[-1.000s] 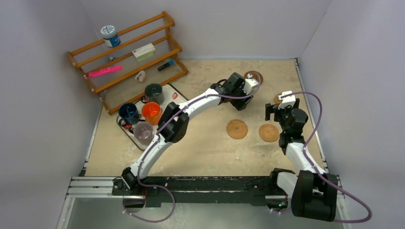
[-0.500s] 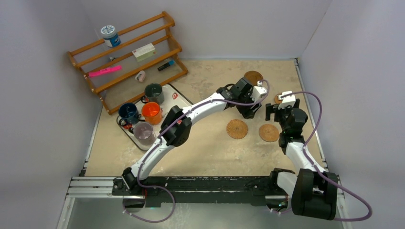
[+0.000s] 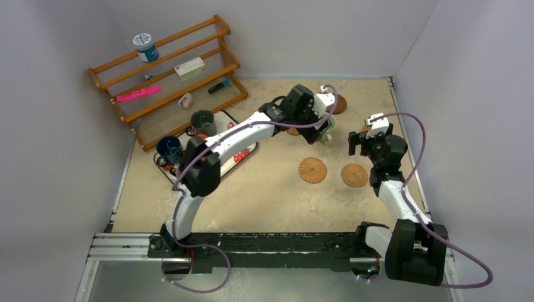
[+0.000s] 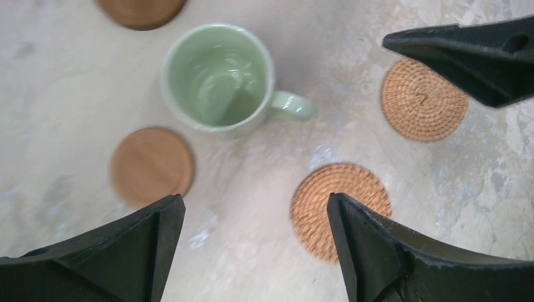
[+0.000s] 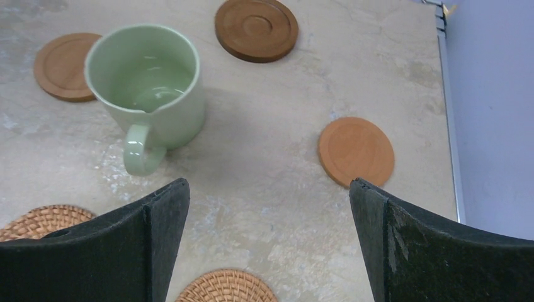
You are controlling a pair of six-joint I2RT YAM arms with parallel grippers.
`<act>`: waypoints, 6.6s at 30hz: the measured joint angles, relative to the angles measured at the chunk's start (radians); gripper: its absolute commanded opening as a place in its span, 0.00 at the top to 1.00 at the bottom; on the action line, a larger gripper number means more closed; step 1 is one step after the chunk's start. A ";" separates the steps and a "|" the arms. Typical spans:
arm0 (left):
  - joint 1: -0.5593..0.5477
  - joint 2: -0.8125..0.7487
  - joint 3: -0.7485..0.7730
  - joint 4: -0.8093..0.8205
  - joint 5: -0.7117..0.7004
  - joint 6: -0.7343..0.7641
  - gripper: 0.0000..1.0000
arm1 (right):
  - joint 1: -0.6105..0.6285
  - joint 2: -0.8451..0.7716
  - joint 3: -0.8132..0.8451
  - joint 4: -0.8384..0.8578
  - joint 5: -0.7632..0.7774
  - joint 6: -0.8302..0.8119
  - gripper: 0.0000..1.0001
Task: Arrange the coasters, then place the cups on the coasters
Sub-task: Place the cup at the center of the board, then pick up the cup at the center of the board, then place the cup on the coaster.
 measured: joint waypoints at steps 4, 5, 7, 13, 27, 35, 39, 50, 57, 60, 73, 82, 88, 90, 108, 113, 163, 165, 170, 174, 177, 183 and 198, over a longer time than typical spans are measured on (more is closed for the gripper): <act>0.067 -0.173 -0.162 0.057 -0.029 0.019 0.07 | 0.000 0.030 0.080 -0.076 -0.080 -0.013 0.01; 0.093 -0.221 -0.212 0.074 -0.034 0.022 0.07 | 0.000 0.041 0.101 -0.097 -0.101 -0.017 0.01; 0.154 -0.313 -0.319 0.111 -0.047 0.037 0.06 | 0.000 0.072 0.152 -0.141 -0.153 -0.026 0.01; 0.362 -0.597 -0.706 0.235 -0.077 0.044 0.05 | 0.034 0.148 0.236 -0.190 -0.207 -0.042 0.01; 0.491 -0.871 -1.192 0.431 -0.128 0.078 0.00 | 0.224 0.356 0.257 -0.097 -0.032 0.001 0.06; 0.525 -0.932 -1.236 0.491 -0.090 0.100 0.00 | 0.223 0.429 0.257 -0.069 0.027 0.065 0.11; 0.526 -0.959 -1.238 0.507 -0.073 0.100 0.00 | 0.223 0.448 0.257 -0.053 0.035 0.076 0.15; 0.526 -0.960 -1.252 0.520 -0.058 0.100 0.00 | 0.237 0.474 0.260 -0.030 0.042 0.082 0.26; 0.526 -0.954 -1.252 0.523 -0.057 0.100 0.00 | 0.255 0.474 0.260 -0.006 0.042 0.082 0.28; 0.526 -0.949 -1.252 0.527 -0.057 0.100 0.00 | 0.262 0.474 0.260 0.006 0.043 0.079 0.29; 0.526 -0.943 -1.269 0.537 -0.055 0.100 0.00 | 0.276 0.486 0.260 0.019 0.047 0.072 0.38; 0.526 -0.943 -1.269 0.542 -0.053 0.100 0.00 | 0.278 0.486 0.255 0.024 0.056 0.070 0.40; 0.526 -0.943 -1.269 0.542 -0.052 0.100 0.00 | 0.281 0.486 0.252 0.026 0.061 0.063 0.46; 0.526 -0.943 -1.269 0.542 -0.052 0.100 0.00 | 0.281 0.486 0.248 0.029 0.061 0.061 0.47; 0.526 -0.943 -1.269 0.542 -0.049 0.100 0.00 | 0.281 0.486 0.230 0.031 0.061 0.043 0.75; 0.526 -0.943 -1.269 0.542 -0.048 0.100 0.00 | 0.281 0.486 0.227 0.036 0.063 0.038 0.96; 0.526 -0.943 -1.300 0.557 -0.034 0.100 0.00 | 0.245 0.389 0.269 0.019 0.113 0.116 1.00; 0.526 -0.943 -1.300 0.557 -0.034 0.100 0.00 | 0.242 0.412 0.322 0.011 0.112 0.115 1.00; 0.526 -0.943 -1.301 0.562 -0.033 0.100 0.00 | 0.231 0.501 0.470 -0.028 0.110 0.116 1.00; 0.526 -0.943 -1.301 0.565 -0.033 0.100 0.00 | 0.222 0.578 0.572 -0.060 0.112 0.116 1.00; 0.526 -0.945 -1.301 0.565 -0.033 0.100 0.00 | 0.221 0.630 0.640 -0.092 0.113 0.116 1.00; 0.526 -0.947 -1.302 0.568 -0.031 0.100 0.00 | 0.221 0.724 0.779 -0.198 0.141 0.134 1.00; 0.526 -0.948 -1.318 0.572 -0.026 0.106 0.00 | 0.215 0.779 0.794 -0.222 0.217 0.132 1.00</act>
